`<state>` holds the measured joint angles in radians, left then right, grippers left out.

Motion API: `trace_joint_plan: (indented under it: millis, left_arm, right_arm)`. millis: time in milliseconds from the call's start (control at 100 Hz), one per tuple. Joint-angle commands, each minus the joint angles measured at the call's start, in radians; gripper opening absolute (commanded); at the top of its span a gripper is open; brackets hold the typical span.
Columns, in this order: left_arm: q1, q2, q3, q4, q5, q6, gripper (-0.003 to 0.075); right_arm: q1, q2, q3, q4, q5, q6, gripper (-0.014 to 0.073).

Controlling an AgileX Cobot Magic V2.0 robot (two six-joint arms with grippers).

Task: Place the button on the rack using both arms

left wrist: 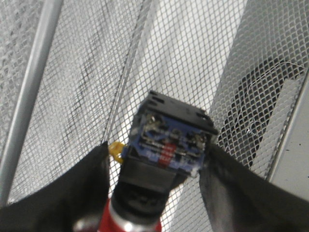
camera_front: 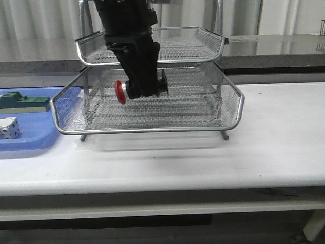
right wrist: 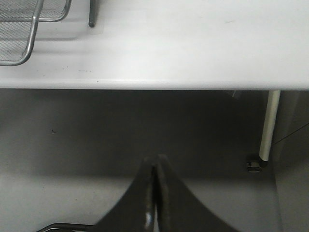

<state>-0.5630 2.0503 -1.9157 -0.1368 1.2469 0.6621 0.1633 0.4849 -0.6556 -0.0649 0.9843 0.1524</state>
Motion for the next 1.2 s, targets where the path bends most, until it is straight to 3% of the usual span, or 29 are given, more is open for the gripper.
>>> trace_joint_plan:
  millis: [0,380,620,950,1190]
  left_arm:
    - [-0.006,-0.058,-0.025,-0.027,0.011,-0.001,0.0455]
    - [-0.006,-0.064,-0.031,-0.027,0.023,-0.001,0.0472]
    - [0.007,-0.148,-0.031,-0.024,0.023,-0.071,0.0472]
    - [0.171,-0.315,-0.011,-0.028,0.023,-0.216,0.0472]
    - [0.323,-0.452,0.149,-0.058,0.006,-0.226,0.0431]
  right_arm:
    - [-0.003,0.006,-0.033,-0.012,-0.056,-0.002,-0.0068]
    - [-0.003,0.006,-0.033,-0.012,-0.056,-0.002,-0.0068]
    - [-0.003,0.006,-0.033,-0.012,-0.056,-0.002,-0.0068]
    - [-0.003,0.006,-0.033,-0.012,-0.056,-0.002,-0.0068]
    - [-0.003,0.006,-0.033,-0.012,-0.056,-0.002,-0.0068]
